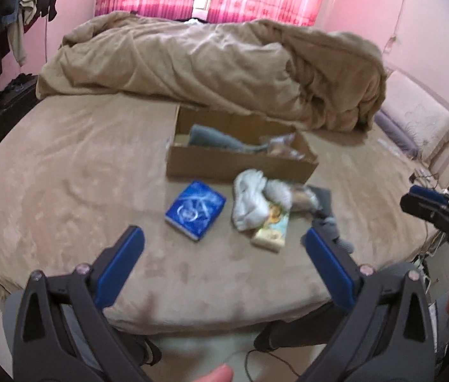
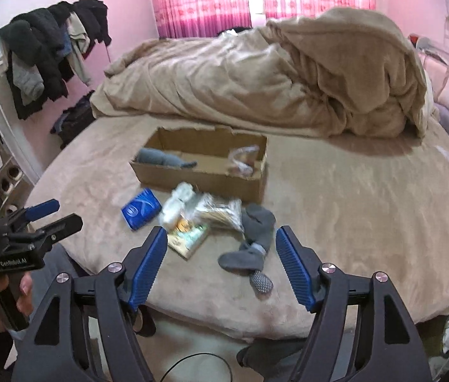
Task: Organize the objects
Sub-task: 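Withdraw both tools from the box toward the remaining items, then grasp the grey sock with the right tool while the left tool grasps the blue tissue pack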
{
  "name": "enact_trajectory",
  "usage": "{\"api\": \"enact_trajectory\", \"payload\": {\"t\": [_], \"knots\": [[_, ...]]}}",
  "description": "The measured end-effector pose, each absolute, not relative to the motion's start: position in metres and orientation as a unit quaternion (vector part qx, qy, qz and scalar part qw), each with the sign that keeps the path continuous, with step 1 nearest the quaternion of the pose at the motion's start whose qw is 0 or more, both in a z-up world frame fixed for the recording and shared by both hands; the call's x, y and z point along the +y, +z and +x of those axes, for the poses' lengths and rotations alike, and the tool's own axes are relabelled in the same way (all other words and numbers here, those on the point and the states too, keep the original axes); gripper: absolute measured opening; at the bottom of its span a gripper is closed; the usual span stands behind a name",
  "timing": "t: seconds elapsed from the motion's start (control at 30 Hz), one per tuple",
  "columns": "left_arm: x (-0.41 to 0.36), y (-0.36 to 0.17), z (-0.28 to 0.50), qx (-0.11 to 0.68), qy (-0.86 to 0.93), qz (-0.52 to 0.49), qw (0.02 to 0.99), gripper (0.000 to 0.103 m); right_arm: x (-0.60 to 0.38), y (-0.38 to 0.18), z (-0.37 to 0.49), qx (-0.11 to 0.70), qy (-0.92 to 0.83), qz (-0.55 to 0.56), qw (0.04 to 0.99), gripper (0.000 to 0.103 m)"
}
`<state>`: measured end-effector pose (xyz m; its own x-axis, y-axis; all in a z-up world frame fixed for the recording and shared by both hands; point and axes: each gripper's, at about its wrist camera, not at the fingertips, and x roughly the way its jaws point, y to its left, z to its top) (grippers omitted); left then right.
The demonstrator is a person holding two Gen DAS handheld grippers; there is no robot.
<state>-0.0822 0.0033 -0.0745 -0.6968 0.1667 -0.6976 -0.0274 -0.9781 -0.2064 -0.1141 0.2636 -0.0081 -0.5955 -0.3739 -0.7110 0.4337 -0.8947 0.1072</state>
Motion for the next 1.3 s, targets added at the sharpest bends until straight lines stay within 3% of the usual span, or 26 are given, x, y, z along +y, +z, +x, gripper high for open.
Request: {"api": "enact_trajectory", "payload": {"t": [0.5, 1.0, 1.07, 1.13, 1.17, 1.2, 1.23, 1.3], "knots": [[0.006, -0.138, -0.132, -0.050, 0.909, -0.412, 0.038, 0.102, 0.265, -0.095, -0.164, 0.038, -0.866, 0.455, 0.205, 0.074], [-0.001, -0.185, -0.201, 0.001, 0.893, -0.447, 0.053, 0.101, 0.256, -0.145, -0.211, 0.034, -0.849, 0.487, 0.201, 0.074], [-0.001, -0.192, -0.207, 0.000, 0.891, -0.452, 0.046, 0.096, 0.256, -0.151, -0.216, 0.028, -0.846, 0.494, 0.198, 0.072], [-0.001, -0.195, -0.210, 0.002, 0.891, -0.451, 0.053, 0.086, 0.256, -0.156, -0.219, 0.023, -0.843, 0.500, 0.195, 0.051], [-0.001, -0.195, -0.210, 0.002, 0.893, -0.447, 0.056, 0.082, 0.256, -0.158, -0.219, 0.024, -0.843, 0.501, 0.193, 0.048], [0.000, -0.193, -0.209, -0.001, 0.895, -0.442, 0.061, 0.065, 0.256, -0.159, -0.219, 0.028, -0.844, 0.500, 0.189, 0.046], [0.001, -0.190, -0.207, 0.001, 0.897, -0.438, 0.062, 0.058, 0.257, -0.160, -0.218, 0.029, -0.845, 0.500, 0.189, 0.041], [0.004, -0.188, -0.206, 0.005, 0.897, -0.437, 0.061, 0.055, 0.258, -0.161, -0.217, 0.031, -0.844, 0.501, 0.189, 0.030]]}}
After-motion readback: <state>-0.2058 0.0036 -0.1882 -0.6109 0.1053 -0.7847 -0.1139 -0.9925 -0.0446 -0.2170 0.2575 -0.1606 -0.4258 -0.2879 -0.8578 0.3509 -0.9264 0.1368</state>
